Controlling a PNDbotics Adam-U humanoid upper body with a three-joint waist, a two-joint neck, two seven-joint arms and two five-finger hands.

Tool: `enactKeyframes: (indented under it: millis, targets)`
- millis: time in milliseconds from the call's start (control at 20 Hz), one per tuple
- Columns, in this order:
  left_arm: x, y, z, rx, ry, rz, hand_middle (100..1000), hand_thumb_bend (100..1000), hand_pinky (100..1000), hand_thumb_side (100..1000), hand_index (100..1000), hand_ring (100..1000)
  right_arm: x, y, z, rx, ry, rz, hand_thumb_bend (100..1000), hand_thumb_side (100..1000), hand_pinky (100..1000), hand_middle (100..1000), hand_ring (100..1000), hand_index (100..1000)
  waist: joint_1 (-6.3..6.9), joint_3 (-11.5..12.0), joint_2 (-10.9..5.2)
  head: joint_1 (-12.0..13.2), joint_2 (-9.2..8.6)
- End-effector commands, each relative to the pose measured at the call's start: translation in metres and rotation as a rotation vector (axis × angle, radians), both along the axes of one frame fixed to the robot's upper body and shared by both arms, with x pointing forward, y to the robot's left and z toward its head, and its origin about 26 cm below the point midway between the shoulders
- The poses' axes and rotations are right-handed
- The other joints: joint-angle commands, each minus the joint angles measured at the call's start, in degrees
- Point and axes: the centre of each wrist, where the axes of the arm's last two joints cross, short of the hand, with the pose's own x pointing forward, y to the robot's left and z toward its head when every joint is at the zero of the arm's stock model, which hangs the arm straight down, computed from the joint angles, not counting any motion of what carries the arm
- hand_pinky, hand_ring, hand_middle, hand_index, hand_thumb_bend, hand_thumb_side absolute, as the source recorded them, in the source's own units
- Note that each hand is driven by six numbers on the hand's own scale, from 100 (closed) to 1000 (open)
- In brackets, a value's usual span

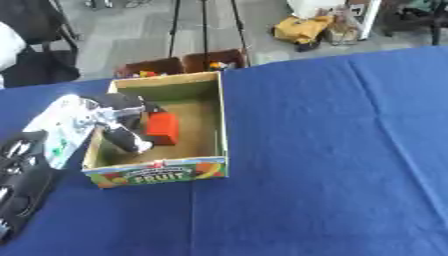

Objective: Pick up objects on the table and place them in the box.

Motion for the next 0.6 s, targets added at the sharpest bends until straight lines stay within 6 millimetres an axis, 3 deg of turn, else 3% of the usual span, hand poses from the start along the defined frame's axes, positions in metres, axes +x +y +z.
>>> enactKeyframes:
  millis: [50,100,200,600]
  targets:
    - [-0.002,0.000,0.014,0.028,-0.034,-0.007,956,100,533,428,1000,779,-0.004,0.001,0.008,-0.017,-0.030,0.008,100,1000,639,496,755,682,0.47,0.1,-0.52,0.0,-0.44]
    - [-0.003,-0.001,0.016,0.033,-0.040,-0.014,1000,100,623,436,1000,846,-0.004,0.001,0.008,-0.017,-0.030,0.008,100,1000,639,496,755,682,0.42,0.1,-0.55,0.0,-0.49]
    - [-0.004,-0.002,0.019,0.037,-0.053,-0.024,1000,100,696,454,1000,892,-0.004,0.001,0.008,-0.017,-0.030,0.009,100,1000,639,496,754,682,0.30,0.1,-0.61,0.0,-0.57]
    - [-0.014,0.000,0.040,0.019,-0.129,-0.041,1000,100,766,427,1000,950,-0.004,0.001,0.007,-0.013,-0.027,0.007,100,1000,638,496,754,681,-0.10,0.5,-1.00,-0.2,-0.47]
